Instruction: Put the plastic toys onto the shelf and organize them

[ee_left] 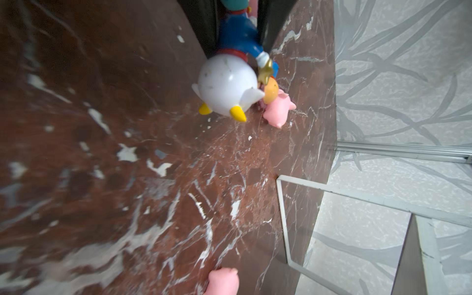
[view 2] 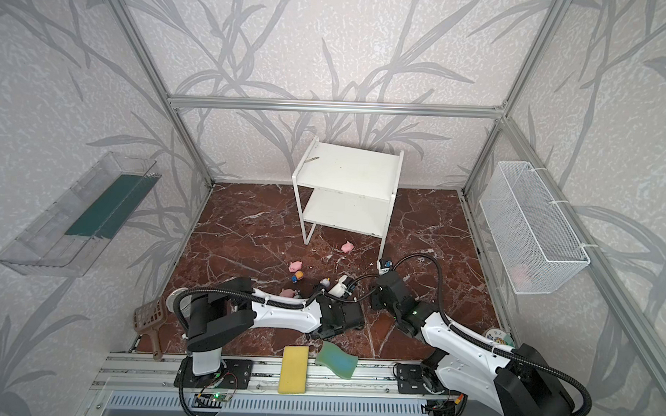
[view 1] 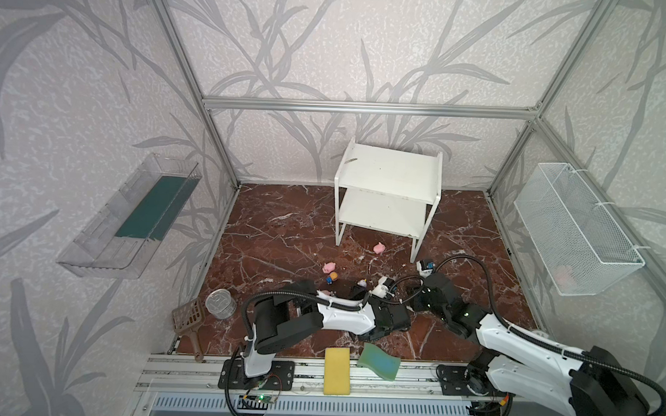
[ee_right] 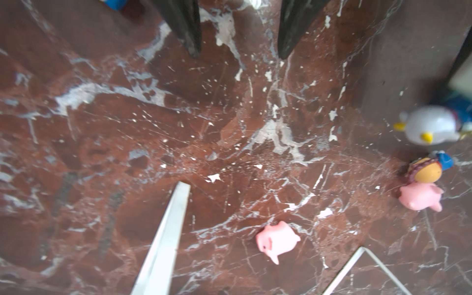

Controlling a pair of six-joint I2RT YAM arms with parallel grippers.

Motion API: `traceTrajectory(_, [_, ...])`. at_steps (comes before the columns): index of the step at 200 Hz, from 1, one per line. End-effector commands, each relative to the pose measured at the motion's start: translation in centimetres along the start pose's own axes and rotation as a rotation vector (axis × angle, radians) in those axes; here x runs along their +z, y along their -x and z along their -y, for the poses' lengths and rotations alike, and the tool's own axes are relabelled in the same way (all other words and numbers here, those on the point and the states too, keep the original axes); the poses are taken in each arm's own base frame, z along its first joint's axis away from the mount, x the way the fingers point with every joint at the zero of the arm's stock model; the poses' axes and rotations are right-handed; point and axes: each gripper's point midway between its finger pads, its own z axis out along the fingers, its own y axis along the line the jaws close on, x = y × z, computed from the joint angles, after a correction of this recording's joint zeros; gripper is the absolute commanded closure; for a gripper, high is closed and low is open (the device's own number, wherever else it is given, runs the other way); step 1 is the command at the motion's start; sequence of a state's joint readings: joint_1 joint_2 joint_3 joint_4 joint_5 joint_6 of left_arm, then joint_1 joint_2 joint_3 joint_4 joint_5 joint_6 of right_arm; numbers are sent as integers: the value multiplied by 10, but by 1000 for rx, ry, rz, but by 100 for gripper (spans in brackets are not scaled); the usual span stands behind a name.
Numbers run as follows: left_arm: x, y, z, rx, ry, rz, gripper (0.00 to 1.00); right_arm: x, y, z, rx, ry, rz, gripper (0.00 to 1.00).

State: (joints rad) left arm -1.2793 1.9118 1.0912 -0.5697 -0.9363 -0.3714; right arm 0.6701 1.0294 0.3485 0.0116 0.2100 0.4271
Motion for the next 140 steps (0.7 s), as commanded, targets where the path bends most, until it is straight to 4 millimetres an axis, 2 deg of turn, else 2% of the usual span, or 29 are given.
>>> traceTrajectory(1, [-22, 17, 4, -53, -92, 57, 48, -1, 3, 10, 26, -38, 26, 50])
traceTrajectory(9, [-28, 19, 5, -67, -120, 65, 41, 0, 4, 8, 19, -31, 24, 50])
traceTrajectory(30, [-44, 23, 8, -105, -261, 99, 33, 1, 4, 5, 8, -13, 22, 50])
traceTrajectory(48, [-56, 25, 1, -180, -403, 136, 22, 3, 2, -2, -11, 20, 4, 50])
traceTrajectory(70, [-54, 25, -18, -319, -559, 115, 20, 5, -2, -14, -49, 73, -52, 50])
traceTrajectory(104, [-45, 23, -50, -445, -614, 133, 17, 11, -6, -37, -82, 170, -115, 50])
traceTrajectory(140, [-38, 15, -61, -555, -707, 96, 17, 16, -10, -66, -116, 239, -156, 52])
